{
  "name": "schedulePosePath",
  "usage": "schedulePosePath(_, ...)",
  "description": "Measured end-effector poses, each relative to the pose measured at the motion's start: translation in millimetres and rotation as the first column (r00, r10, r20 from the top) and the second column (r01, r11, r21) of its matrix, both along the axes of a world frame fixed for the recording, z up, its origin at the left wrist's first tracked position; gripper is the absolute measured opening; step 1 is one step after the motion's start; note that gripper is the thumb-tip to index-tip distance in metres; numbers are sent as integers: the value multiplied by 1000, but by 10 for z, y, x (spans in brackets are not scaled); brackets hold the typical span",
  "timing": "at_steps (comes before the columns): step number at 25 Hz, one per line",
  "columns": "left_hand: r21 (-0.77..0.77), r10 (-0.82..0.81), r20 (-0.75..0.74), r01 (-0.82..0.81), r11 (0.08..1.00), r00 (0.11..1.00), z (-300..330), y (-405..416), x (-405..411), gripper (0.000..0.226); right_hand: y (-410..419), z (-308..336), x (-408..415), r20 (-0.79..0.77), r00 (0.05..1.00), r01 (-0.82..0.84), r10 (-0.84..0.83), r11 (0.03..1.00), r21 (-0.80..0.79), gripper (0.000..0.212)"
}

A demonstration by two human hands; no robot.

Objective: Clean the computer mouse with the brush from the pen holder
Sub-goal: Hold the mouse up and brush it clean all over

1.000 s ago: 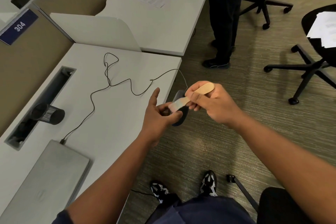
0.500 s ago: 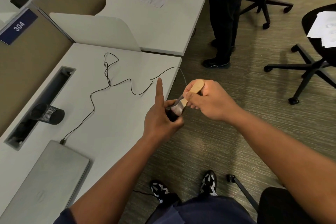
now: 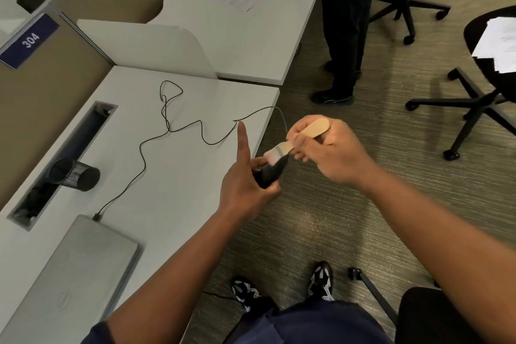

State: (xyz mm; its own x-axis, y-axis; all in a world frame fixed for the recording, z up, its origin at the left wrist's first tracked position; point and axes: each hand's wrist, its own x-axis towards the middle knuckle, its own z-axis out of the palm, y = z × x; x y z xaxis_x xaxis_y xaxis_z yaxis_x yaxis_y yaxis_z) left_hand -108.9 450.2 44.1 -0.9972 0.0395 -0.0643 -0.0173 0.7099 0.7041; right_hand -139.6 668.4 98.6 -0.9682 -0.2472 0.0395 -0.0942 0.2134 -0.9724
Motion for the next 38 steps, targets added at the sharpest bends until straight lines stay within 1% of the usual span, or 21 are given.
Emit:
schedulePosePath(2, 16, -10, -6, 10, 1000, 1000, -1, 9, 2, 153, -88, -26, 53, 90, 987, -130, 135, 990, -63, 10)
schedulePosePath(4, 11, -15, -23, 15, 1000, 1000, 5, 23, -8, 152, -140, -72, 74, 120, 982, -147, 149, 989, -25, 10)
schedulePosePath(6, 8, -7, -37, 8, 1000, 999, 6, 41, -8, 152, -135, -90, 77, 113, 988, -105, 103, 994, 8, 11)
schedulePosePath(10, 2, -6, -43, 6, 1000, 999, -4, 27, 35, 153, -41, -55, 25, 30, 1000, -4, 0, 994, 108, 14)
schedulePosePath(12, -2, -11, -43, 11, 1000, 999, 0, 10, 42, 153, 13, -53, -13, 14, 999, 45, -48, 990, 137, 16)
schedulePosePath(20, 31, 3, -15, -2, 1000, 1000, 19, -9, 54, 151, 153, -162, -81, -6, 988, 155, -156, 976, 153, 20)
schedulePosePath(22, 70, 19, 22, -20, 997, 1000, 8, -35, 33, 150, 186, -230, -59, -23, 978, 208, -207, 969, 133, 19)
schedulePosePath(23, 118, 41, 57, -47, 992, 998, -2, -50, 20, 148, 194, -260, -40, -38, 971, 240, -238, 965, 107, 16)
schedulePosePath(25, 254, 99, 150, -135, 958, 984, -22, -83, -8, 141, 185, -278, 6, -57, 965, 255, -254, 967, 11, 10)
schedulePosePath(26, 310, 117, 196, -175, 934, 974, -29, -99, -18, 136, 175, -276, 36, -69, 972, 222, -223, 975, -26, 9)
schedulePosePath(27, 344, 126, 228, -201, 917, 965, -38, -114, -25, 132, 164, -271, 70, -93, 982, 163, -166, 986, -30, 10)
schedulePosePath(29, 366, 131, 239, -214, 906, 962, -56, -136, -38, 128, 118, -256, 130, -153, 987, 52, -43, 997, 61, 12)
schedulePosePath(30, 370, 136, 238, -219, 903, 962, -59, -131, -48, 127, 92, -254, 156, -159, 987, 10, 7, 994, 106, 12)
schedulePosePath(32, 395, 160, 261, -256, 882, 952, -48, -103, -75, 124, 55, -257, 200, -125, 989, -63, 77, 992, 108, 12)
schedulePosePath(34, 483, 165, 333, -319, 815, 928, -7, -78, -92, 124, 61, -248, 204, -47, 995, -81, 83, 996, 40, 12)
schedulePosePath(37, 614, 128, 455, -414, 672, 881, 49, -99, -74, 126, 138, -232, 176, 82, 996, -24, 28, 998, -50, 16)
schedulePosePath(38, 638, 113, 475, -430, 639, 873, 55, -112, -67, 124, 154, -228, 172, 97, 995, 19, -11, 997, -80, 16)
